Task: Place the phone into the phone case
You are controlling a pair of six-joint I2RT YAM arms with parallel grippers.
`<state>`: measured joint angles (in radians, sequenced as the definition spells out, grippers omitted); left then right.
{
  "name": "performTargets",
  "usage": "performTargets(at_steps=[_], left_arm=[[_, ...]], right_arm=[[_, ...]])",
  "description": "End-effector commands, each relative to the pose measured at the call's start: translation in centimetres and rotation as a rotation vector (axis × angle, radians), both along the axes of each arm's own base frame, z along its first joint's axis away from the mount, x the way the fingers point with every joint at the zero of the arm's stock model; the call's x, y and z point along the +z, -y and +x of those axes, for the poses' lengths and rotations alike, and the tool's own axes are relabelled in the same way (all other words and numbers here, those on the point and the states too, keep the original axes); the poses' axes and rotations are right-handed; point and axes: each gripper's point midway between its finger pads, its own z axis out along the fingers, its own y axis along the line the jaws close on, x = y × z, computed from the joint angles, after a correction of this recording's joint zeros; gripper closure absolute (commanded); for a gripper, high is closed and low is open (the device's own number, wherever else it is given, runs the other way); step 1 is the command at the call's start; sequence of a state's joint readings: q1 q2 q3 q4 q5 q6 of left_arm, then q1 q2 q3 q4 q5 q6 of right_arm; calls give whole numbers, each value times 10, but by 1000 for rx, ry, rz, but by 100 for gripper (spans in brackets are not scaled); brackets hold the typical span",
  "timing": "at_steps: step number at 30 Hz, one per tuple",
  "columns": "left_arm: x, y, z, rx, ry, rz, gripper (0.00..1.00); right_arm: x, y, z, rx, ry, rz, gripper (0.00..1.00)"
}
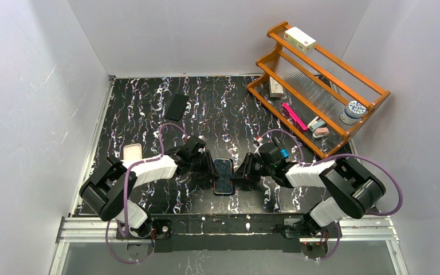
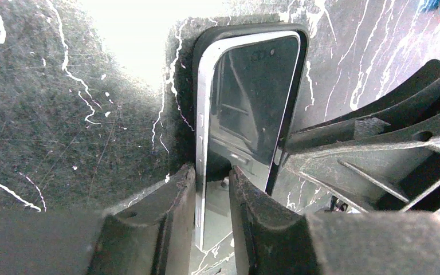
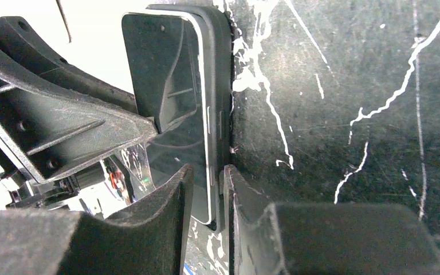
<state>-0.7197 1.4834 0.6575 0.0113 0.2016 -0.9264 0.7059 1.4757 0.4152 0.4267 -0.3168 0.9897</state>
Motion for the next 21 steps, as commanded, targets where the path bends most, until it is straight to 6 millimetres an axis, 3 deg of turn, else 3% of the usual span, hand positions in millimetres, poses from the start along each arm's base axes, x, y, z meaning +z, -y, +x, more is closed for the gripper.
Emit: performTargets(at_steps=[1,8,16,21], left_arm=[[-2,-4,1,-9,1,40,80],[3,12,-8,-17,-39,-73,88],[-12,14,-18,-11,-74,-88,91],[-1,28,-19,-22,-89,-142,91]], right_arm=[[14,-11,8,30,58,61,67],[15,-19,7,43,41,114,69],[13,-25,3,64,20,166,69],[18,-30,1,80,16,213,68]])
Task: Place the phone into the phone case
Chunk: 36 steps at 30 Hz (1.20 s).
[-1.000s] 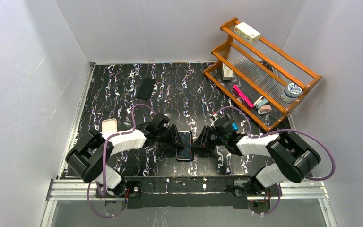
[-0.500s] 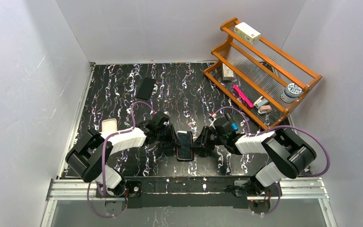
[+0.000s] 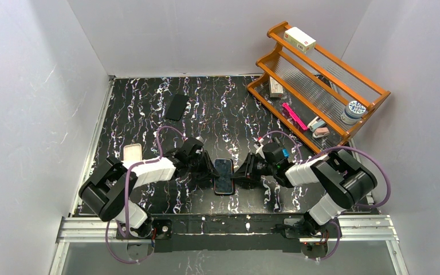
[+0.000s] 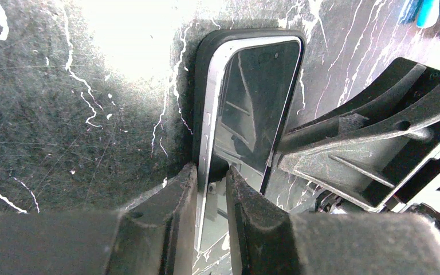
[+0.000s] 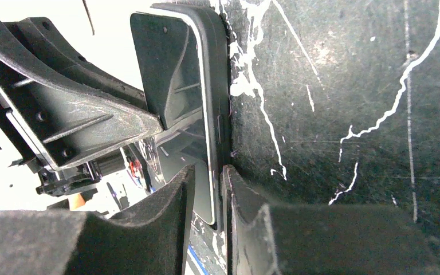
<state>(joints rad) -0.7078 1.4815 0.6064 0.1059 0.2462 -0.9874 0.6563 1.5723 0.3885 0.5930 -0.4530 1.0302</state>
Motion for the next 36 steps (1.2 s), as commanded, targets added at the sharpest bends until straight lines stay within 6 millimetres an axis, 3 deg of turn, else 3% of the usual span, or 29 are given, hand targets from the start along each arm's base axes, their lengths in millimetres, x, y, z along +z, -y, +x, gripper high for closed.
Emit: performTargets(at_steps=[1,4,6,10,19,24,36], left_arm=[[5,30,-20,-56,-76,-112,90],[19,42,-28,-56,-62,-151,83],[18,41,-32,-64,-61,-123,75],[12,33,-31,-75,-56,-46,70],[24,36,-26,-95,-41,-27,71],[20,21,-28,-145,-41,96,62],[11,21,-31,-114,-60,75,66]], right_arm=[[21,-26,2,40,70,118,68],[23,-26,4,35,81,119,68],[24,-24,5,22,90,111,68],[21,-19,5,2,78,83,66],[16,6,4,-64,116,-40,64],[15,20,-4,-67,157,-61,64],[11,24,-17,7,161,-86,64]])
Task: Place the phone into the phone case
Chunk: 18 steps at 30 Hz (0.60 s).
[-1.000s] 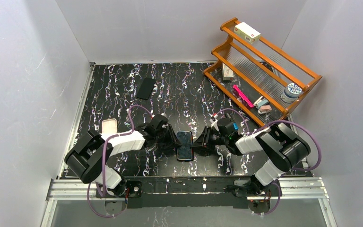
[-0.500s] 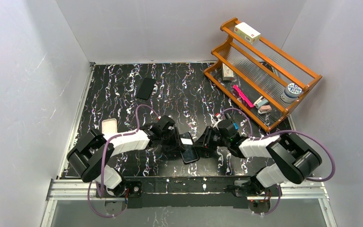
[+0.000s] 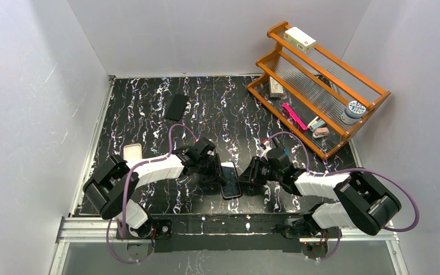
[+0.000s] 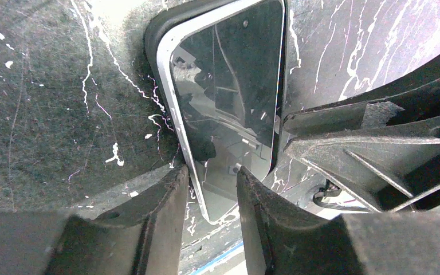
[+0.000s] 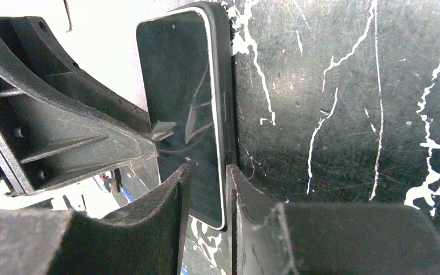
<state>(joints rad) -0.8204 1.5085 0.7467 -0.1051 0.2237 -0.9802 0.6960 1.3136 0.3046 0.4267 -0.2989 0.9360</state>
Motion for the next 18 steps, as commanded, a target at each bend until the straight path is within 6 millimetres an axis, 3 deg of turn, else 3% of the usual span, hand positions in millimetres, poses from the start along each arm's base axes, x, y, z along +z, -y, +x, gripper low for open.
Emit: performTargets(at_steps=[1,3,9,18], left_arm=[[-1,0,-5,-9,-9,-7,67],[-3,0,-5,-4,-14,-9,71],[-3,2,-8,15,-29,-41,80],[-5,9,-11,-12,-51,-72,82]], right_arm=[[2,-2,-6,43,18,8,65],[1,0,-6,27,4,3,71],[4,5,-10,-8,0,35,70],[1,9,-14,-17,-22,12,69]])
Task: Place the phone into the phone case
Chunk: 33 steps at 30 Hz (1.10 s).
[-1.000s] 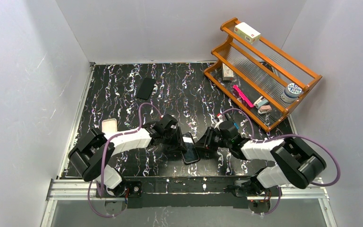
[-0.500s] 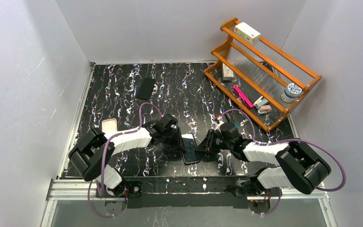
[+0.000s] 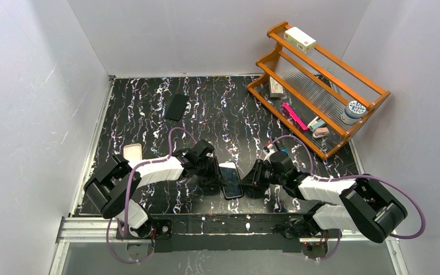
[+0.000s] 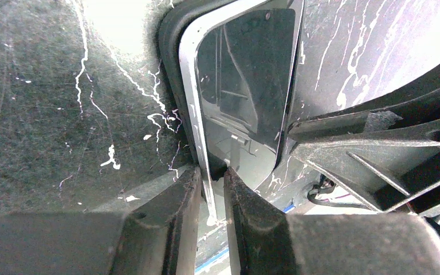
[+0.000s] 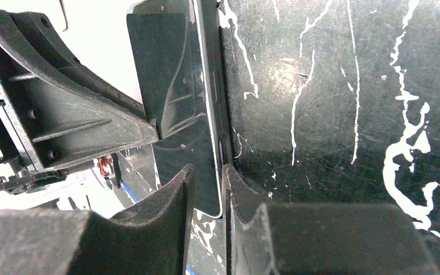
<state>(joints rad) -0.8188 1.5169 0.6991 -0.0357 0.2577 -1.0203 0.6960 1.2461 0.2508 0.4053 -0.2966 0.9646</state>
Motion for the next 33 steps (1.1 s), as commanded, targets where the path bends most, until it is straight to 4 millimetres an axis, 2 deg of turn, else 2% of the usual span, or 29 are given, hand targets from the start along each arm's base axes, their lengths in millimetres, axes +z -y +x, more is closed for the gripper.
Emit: performTargets(at_steps=[1,7,15,21,25,33], left_arm=[[3,8,-5,-27,-17,-40,82],[2,7,-7,-26,-25,-40,85],[5,11,-8,-1,-31,-82,87],[-2,12,-15,20,-65,-95,89],[3,31,-19,54,-113,-215,91],[-5,43,-31,25,-136,-187,92]], right_arm=[[2,0,-3,0,-3,6,69],[-8,1,-9,16,-41,-4,68],[-3,-3,-13,21,-55,46,69],[1,-10,-18,20,-90,122,70],[5,-18,-19,28,-111,168,71],[9,-27,-19,24,-123,191,72]])
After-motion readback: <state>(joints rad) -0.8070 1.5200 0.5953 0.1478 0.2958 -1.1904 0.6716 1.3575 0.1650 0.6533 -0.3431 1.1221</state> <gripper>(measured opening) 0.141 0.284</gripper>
